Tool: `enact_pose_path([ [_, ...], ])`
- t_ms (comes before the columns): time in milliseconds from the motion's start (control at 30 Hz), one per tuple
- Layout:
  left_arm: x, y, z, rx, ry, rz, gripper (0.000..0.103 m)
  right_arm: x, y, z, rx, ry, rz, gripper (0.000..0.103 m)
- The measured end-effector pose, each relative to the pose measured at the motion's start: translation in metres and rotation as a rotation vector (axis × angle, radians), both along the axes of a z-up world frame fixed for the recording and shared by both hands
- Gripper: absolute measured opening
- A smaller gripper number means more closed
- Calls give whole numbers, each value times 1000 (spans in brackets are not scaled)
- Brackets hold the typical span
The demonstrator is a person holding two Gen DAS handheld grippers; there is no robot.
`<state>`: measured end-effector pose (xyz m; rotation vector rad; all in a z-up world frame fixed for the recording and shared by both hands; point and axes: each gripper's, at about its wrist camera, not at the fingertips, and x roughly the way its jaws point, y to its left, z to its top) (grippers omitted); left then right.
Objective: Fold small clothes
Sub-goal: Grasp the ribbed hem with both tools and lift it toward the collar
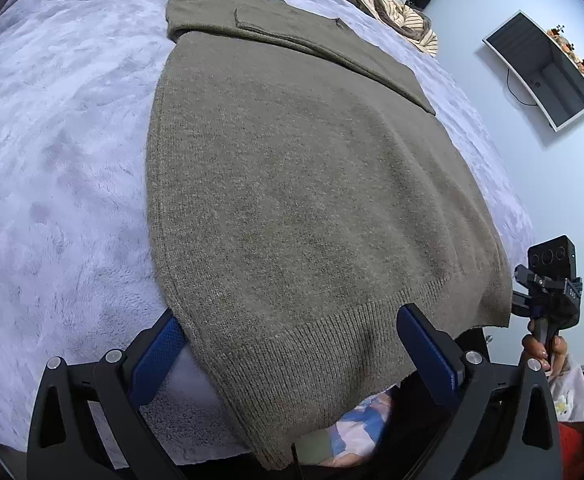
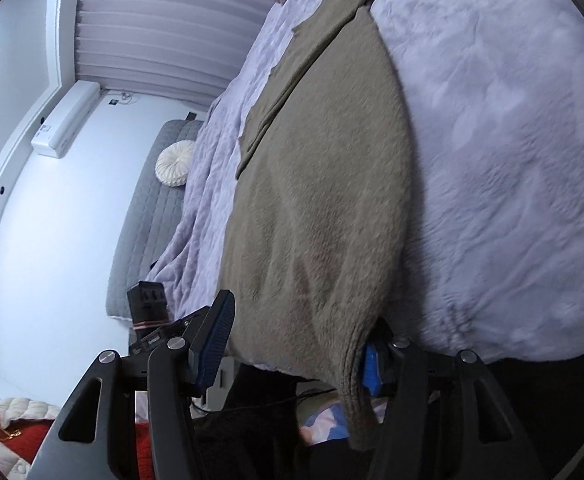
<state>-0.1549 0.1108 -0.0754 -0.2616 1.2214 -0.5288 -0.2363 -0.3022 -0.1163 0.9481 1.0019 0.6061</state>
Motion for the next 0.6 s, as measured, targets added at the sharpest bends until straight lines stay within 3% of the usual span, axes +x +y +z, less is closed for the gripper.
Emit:
enact_pose_path([
  [33, 0, 1, 0, -10, 8, 2, 86, 1, 4, -2, -6, 6, 7, 60],
  [100, -1, 2, -1, -10, 26, 6, 75, 1, 7, -4, 8, 10, -4, 60],
  [233, 0, 9, -5, -60, 66, 8, 42, 0, 0, -7, 82, 9, -56, 59],
  [300, 0, 12, -9, -113, 104, 1, 30, -1, -6, -10, 120, 18, -82, 55],
  [333, -1, 12, -10, -133, 119, -4, 24, -2, -10, -13, 135, 25, -95, 44],
  [367, -1, 11, -11, -157, 129, -12, 20, -2, -12, -14, 148, 34, -106, 22],
  [400, -2, 10, -10, -193, 139, -19, 16, -3, -12, -14, 152, 34, -113, 11],
  [433, -2, 10, -8, -226, 142, -20, 16, -3, -12, -13, 159, 25, -119, 6],
  [600, 13, 11, 19, -346, 70, 5, 16, 10, -8, 11, 259, -66, -95, 6],
])
